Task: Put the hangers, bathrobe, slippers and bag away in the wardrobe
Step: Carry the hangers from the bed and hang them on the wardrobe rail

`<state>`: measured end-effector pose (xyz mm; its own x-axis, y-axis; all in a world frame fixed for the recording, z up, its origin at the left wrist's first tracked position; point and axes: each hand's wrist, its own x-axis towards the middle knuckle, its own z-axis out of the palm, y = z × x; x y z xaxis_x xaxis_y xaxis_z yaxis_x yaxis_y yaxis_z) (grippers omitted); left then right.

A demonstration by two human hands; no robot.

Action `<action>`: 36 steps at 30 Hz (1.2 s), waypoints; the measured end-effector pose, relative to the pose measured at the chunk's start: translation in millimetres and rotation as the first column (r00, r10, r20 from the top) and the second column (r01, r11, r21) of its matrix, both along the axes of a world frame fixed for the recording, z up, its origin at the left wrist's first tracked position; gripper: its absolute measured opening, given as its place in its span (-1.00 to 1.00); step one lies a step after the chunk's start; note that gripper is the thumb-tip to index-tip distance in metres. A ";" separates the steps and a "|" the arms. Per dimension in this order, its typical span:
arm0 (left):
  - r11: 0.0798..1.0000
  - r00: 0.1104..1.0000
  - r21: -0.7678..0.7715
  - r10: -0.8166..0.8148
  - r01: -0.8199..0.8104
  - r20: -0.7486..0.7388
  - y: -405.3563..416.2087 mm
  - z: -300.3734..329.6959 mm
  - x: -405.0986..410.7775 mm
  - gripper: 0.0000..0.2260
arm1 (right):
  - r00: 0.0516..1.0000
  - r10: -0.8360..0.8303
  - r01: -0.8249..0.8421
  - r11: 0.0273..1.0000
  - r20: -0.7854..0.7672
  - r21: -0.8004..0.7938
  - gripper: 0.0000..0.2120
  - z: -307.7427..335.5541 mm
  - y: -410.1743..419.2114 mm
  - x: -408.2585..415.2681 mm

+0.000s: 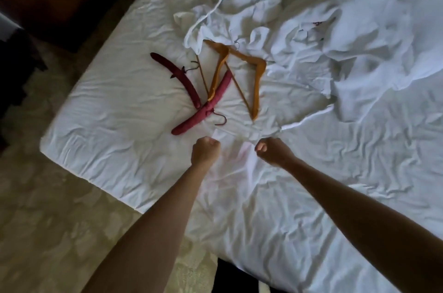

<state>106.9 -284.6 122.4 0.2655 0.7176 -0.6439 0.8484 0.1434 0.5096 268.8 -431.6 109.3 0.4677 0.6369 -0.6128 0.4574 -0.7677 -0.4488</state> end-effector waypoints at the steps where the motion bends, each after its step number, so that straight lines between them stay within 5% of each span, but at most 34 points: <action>1: 0.998 0.998 0.052 -0.019 0.022 -0.053 15.3 -13.4 5.3 -0.75 | 1.000 -0.003 0.003 1.000 0.021 -0.001 -0.83 -13.5 19.3 5.9; 5: 0.968 0.988 0.224 -0.081 0.110 -0.134 71.1 -85.8 24.5 -0.61 | 0.981 -0.075 0.079 0.997 0.179 -0.021 -0.74 -75.2 80.6 29.8; 10: 0.782 0.894 0.482 -0.208 0.395 -0.396 121.4 -174.7 34.3 -0.55 | 0.901 -0.296 0.269 0.955 0.316 0.128 -0.55 -154.4 136.2 64.3; 17: 0.650 0.852 0.555 -0.348 0.519 -0.391 144.3 -233.3 26.9 -0.65 | 0.815 -0.506 0.474 0.862 0.281 0.178 -0.50 -217.0 175.4 96.8; 25: 0.754 0.853 0.406 -0.416 0.517 -0.315 89.0 -211.4 -28.5 -0.64 | 0.789 -0.615 0.607 0.779 0.001 0.154 -0.61 -190.2 48.9 27.0; 30: 0.752 0.828 0.351 -0.471 0.558 -0.306 34.6 -210.4 -77.0 -0.57 | 0.796 -0.603 0.602 0.797 0.042 0.037 -0.73 -191.4 -55.9 -43.0; 36: 0.726 0.850 0.442 -0.434 0.527 -0.300 11.1 -217.9 -82.7 -0.71 | 0.791 -0.600 0.594 0.800 0.123 0.080 -0.79 -199.4 -61.3 -46.0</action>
